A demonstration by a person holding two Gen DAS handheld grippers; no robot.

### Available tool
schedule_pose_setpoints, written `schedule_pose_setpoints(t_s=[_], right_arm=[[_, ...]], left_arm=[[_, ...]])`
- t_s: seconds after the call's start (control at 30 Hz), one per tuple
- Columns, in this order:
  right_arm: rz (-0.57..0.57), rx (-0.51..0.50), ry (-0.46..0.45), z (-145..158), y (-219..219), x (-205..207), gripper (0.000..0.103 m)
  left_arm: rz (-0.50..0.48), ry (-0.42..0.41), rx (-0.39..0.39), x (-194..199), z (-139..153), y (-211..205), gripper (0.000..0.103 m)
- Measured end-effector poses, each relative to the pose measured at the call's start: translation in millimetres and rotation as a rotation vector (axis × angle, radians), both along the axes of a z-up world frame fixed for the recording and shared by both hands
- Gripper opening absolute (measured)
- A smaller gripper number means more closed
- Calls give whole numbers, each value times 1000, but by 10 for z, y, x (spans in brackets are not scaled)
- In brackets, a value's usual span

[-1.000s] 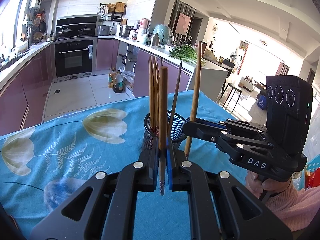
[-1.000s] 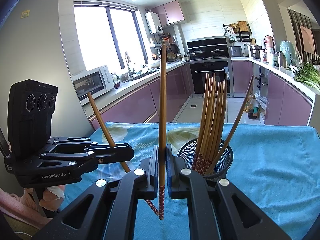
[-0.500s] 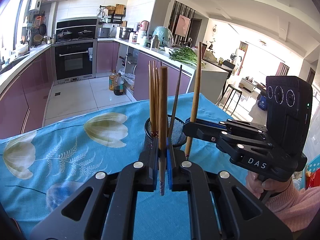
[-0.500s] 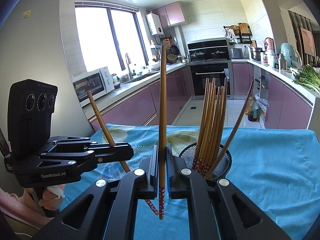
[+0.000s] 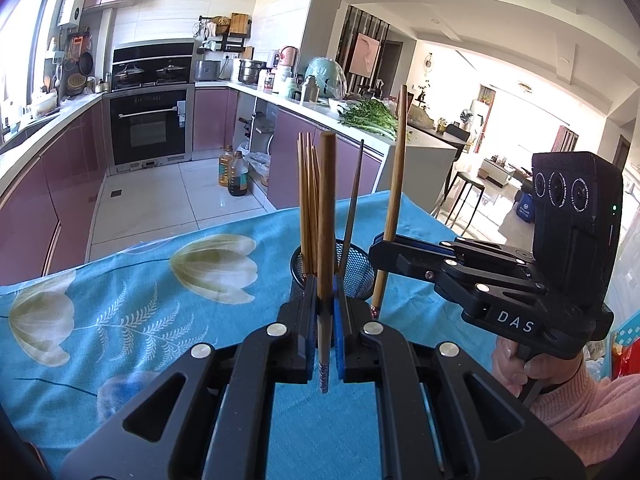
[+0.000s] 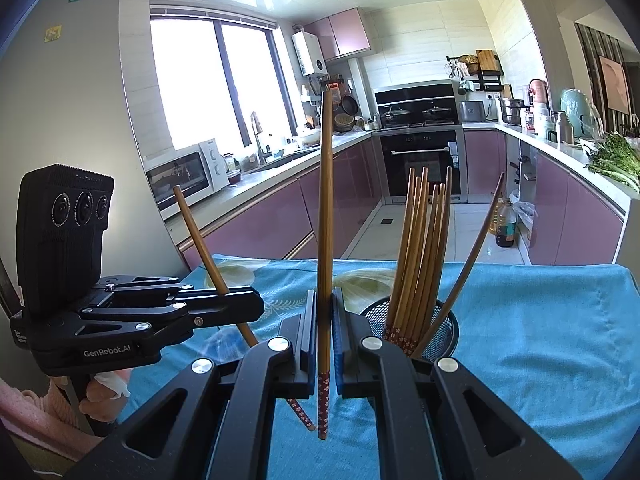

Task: Organize utensils
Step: 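Carry both upright chopsticks beside the mesh cup with both grippers, then lower the right gripper's chopstick into the mesh cup while the left gripper lowers its own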

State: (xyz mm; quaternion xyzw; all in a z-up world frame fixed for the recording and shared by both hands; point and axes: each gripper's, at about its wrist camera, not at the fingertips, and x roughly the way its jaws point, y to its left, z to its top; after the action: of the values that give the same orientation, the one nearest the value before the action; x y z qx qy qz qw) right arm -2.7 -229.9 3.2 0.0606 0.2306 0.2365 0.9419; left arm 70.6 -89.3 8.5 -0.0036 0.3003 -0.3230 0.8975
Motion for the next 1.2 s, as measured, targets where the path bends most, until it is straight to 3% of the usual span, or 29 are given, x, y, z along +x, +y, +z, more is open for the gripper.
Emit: schedule_pose_setpoints(t_s=[1.2], right_arm=[[-56, 24, -100, 218, -154, 154, 6]], left_arm=[[-27, -138, -91, 119, 649, -132, 8]])
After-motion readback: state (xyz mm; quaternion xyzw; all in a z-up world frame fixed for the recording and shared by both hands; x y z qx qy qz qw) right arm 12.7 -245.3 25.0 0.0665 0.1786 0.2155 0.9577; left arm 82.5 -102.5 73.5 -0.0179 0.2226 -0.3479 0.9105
